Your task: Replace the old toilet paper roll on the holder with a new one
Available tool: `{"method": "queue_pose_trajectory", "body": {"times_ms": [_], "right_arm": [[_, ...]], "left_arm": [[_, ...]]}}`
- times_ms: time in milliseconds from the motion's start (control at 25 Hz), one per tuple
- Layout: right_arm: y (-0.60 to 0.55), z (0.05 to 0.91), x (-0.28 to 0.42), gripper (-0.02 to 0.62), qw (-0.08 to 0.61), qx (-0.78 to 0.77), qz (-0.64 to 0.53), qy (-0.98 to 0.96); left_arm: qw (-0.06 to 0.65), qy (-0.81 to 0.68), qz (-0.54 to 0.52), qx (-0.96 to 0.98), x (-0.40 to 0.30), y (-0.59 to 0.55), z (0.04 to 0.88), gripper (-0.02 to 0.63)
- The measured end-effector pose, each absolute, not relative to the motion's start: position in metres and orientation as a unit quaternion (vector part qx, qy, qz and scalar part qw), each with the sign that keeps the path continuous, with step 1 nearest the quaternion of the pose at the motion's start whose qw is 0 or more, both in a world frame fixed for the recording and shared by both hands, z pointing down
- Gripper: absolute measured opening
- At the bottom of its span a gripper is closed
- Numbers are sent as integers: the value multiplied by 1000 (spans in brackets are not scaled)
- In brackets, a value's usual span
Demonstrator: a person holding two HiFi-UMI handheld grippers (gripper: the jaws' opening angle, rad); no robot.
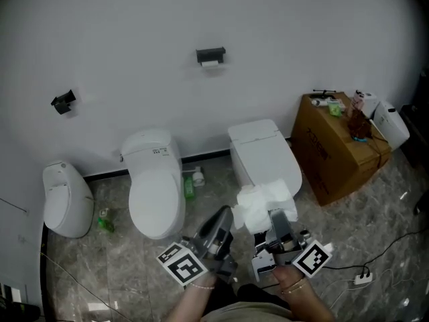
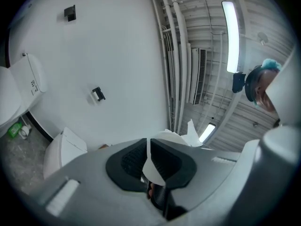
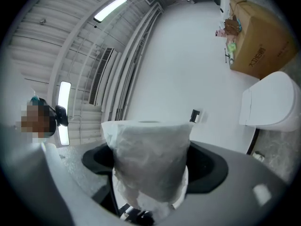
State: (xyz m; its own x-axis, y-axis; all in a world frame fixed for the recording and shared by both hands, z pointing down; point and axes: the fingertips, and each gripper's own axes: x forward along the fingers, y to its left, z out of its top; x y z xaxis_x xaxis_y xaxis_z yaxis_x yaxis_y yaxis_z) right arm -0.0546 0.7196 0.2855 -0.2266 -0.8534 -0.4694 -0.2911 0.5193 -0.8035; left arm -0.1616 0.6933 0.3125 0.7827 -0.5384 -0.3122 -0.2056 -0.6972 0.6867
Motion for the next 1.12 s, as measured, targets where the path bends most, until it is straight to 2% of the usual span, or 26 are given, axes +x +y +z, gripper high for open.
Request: {"method": "queue_pose_trajectory", "body": {"times_ms": [320, 1120], "right_arm": [[676, 297, -54, 434, 476, -396, -305, 724], [435, 275, -69, 434, 504, -421, -267, 706]], "left_arm": [[331, -214, -260, 881, -164, 655, 319, 8], [346, -169, -273, 882, -177, 407, 301, 8]]}}
